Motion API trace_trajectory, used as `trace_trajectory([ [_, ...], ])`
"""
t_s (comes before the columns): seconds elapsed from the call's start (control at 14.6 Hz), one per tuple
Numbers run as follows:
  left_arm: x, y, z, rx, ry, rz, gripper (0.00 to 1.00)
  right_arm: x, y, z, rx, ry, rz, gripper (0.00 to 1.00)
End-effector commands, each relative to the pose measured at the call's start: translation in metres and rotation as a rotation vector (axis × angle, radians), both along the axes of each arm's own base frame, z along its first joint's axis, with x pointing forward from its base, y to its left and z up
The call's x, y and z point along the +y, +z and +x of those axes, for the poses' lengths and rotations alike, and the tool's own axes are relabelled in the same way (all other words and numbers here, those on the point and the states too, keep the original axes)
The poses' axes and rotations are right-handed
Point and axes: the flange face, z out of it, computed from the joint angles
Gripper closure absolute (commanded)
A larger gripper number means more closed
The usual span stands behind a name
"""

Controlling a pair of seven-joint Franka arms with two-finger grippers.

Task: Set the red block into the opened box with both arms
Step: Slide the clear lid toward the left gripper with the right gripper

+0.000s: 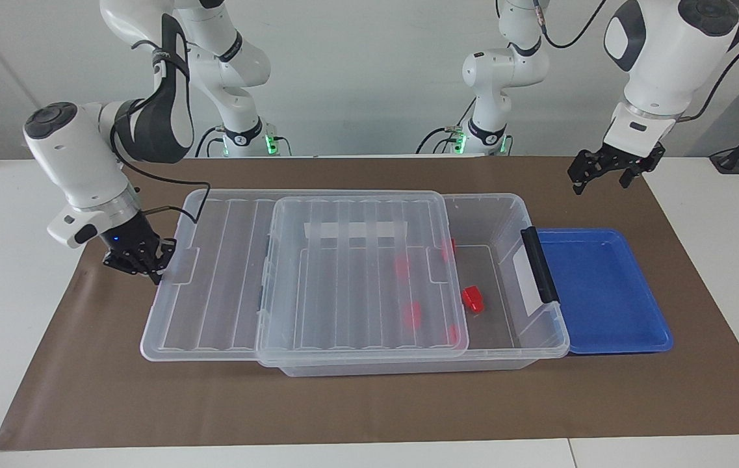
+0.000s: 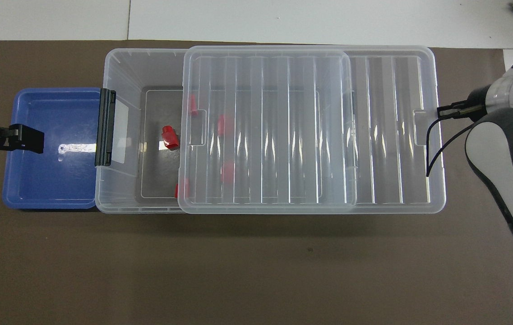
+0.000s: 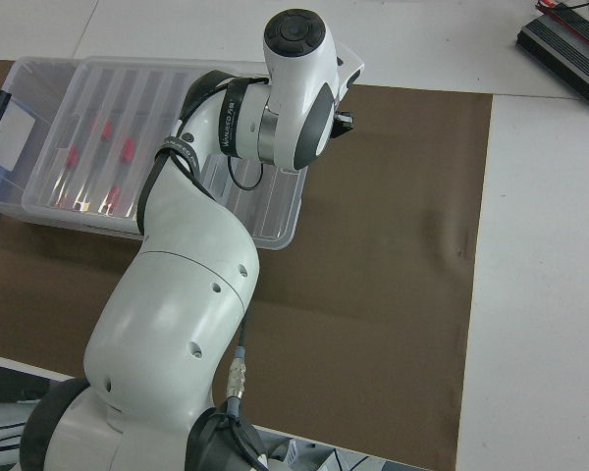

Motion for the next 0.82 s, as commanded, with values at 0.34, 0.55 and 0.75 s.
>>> trace_trajectory([
  [0.34, 0.016, 0.008, -0.007, 0.000, 0.007, -0.001, 0.00, 0.071, -0.001, 0.004, -0.006, -0.047, 0.056, 1.00],
  [0.55, 0.014, 0.006, -0.006, -0.007, 0.008, -0.014, 0.00, 0.093, -0.005, 0.001, 0.002, -0.046, 0.062, 1.00],
  [0.75, 0.014, 0.005, -0.006, -0.007, 0.023, -0.054, 0.00, 0.120, -0.006, -0.001, 0.003, -0.042, 0.070, 1.00],
])
